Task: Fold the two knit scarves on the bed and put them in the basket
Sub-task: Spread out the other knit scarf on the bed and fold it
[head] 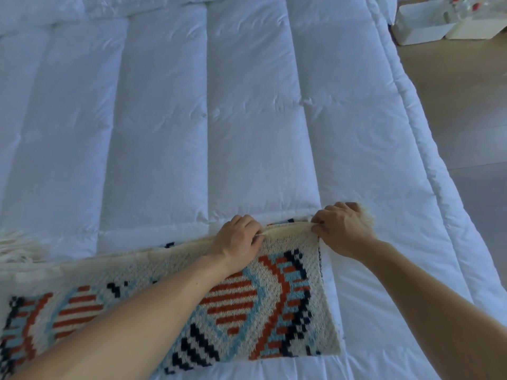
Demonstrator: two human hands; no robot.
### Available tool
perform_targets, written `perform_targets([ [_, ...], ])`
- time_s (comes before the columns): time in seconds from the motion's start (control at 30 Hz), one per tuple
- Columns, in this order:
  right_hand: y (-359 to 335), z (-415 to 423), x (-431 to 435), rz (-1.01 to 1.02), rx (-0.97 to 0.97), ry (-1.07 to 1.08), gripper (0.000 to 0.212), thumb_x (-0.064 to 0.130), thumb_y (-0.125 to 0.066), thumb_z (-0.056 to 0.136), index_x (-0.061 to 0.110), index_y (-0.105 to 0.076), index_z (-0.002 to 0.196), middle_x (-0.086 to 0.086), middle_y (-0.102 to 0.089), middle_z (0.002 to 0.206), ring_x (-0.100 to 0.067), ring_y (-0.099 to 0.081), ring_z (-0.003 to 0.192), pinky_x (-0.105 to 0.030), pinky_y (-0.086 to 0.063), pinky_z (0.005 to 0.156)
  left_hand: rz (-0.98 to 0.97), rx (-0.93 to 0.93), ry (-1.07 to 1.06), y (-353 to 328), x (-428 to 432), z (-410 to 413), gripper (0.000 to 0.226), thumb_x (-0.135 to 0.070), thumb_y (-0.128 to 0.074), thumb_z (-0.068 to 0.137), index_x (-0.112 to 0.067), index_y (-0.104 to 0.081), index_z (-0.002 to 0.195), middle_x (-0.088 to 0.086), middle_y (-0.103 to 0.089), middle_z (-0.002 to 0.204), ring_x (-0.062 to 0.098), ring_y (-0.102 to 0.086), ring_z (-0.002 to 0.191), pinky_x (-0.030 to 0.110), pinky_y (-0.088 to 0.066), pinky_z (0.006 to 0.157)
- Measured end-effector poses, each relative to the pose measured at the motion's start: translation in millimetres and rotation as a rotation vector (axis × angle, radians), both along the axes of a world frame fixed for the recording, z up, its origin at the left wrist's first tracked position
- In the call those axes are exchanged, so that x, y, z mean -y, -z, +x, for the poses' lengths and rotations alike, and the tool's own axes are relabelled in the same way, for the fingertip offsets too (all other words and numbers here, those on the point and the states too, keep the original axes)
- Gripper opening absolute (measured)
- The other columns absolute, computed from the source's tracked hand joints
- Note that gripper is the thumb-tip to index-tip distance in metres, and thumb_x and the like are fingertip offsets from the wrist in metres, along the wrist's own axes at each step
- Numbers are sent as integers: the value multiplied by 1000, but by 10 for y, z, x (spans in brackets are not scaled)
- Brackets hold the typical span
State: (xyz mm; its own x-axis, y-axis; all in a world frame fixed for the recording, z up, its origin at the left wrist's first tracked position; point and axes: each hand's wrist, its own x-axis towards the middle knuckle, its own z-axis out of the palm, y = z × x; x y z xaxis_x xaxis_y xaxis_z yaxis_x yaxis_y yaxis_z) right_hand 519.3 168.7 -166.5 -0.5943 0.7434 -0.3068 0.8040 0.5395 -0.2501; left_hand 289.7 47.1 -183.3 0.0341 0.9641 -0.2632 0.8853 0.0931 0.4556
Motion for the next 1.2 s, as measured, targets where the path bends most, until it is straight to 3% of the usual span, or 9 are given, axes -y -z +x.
perform_targets([
  [0.17, -140, -112, -188, -121, -11, 7, 18, 33, -57, 88, 34, -71, 99, 18, -69, 92, -9, -53, 92, -35, -32, 102, -83, 42, -68, -47, -23, -16, 15, -30, -46, 100, -19, -56, 105, -7, -57, 105, 13, -50, 98, 29, -44, 90],
  [0.4, 83, -375, -195, 15, 1, 80, 24, 35, -59, 87, 32, -71, 108, 6, -67, 115, -19, -53, 112, -38, -28, 102, -157, -113, -137, -39, -40, -70, 33, -29, -42, 101, -18, -49, 131, -2, -55, 130, 20, -47, 119, 35, -41, 101],
  [0.5, 108, -256, -2, 125, -100, 179, 48, 35, -68, 82, 24, -61, 128, -2, -55, 134, -27, -41, 129, -46, -27, 107, -254, -102, -56, -48, -138, 8, 52, -36, -44, 95, -18, -38, 143, 1, -47, 142, 21, -40, 130, 39, -37, 110],
  [0.63, -15, 16, 467, 213, -287, 323, 46, 32, -71, 82, 17, -60, 124, -5, -55, 126, -28, -49, 113, -46, -46, 91, -346, -117, 71, -108, -375, 229, 62, -61, -43, 90, -18, -46, 135, 2, -53, 131, 23, -47, 120, 42, -41, 103],
  [0.73, -66, 246, 874, -39, -319, 514, 41, 41, -66, 87, 18, -60, 121, 2, -58, 117, -12, -56, 90, -28, -44, 72, -377, -141, 86, -191, -529, 391, 60, -66, -40, 90, -15, -55, 119, 2, -57, 114, 25, -54, 110, 43, -47, 94],
  [0.8, -35, 426, 1186, -179, -271, 614, 45, 55, -59, 87, 24, -61, 119, 11, -58, 111, -6, -56, 88, -25, -42, 74, -415, -138, 92, -234, -606, 480, 55, -64, -39, 91, -14, -58, 104, 2, -57, 100, 27, -59, 102, 41, -50, 86],
  [0.93, 64, 717, 1765, -451, -295, 704, 38, 62, -60, 83, 34, -61, 109, 16, -60, 106, -3, -57, 86, -23, -45, 75, -487, -47, 47, -299, -743, 611, 64, -62, -39, 95, -8, -55, 127, 12, -59, 128, 27, -57, 107, 36, -46, 91],
  [1.1, 110, 817, 2077, -671, -412, 638, 25, 50, -71, 79, 28, -62, 87, 8, -55, 98, -7, -52, 75, -22, -42, 66, -504, 19, -20, -281, -769, 691, 46, -46, -43, 99, -4, -62, 96, 14, -59, 84, 31, -59, 84, 35, -47, 73],
  [1.2, 39, 837, 2124, -672, -519, 546, 24, 58, -62, 74, 36, -57, 81, 22, -51, 101, -8, -56, 84, -27, -49, 73, -491, 30, -24, -297, -746, 761, 42, -43, -40, 101, -15, -47, 71, 3, -45, 70, 21, -47, 68, 31, -34, 60],
])
